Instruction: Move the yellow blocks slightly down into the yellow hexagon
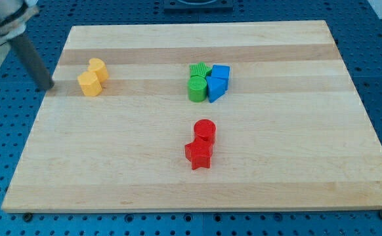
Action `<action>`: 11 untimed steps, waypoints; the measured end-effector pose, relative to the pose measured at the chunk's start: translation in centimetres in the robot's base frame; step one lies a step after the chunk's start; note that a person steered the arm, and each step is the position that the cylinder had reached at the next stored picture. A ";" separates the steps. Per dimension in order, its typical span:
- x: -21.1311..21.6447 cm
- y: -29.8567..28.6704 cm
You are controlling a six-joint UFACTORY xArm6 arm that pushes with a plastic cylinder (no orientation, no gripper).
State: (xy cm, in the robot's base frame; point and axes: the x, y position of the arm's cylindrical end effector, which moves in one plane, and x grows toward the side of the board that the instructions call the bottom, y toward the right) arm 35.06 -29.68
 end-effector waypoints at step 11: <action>4.4 5.0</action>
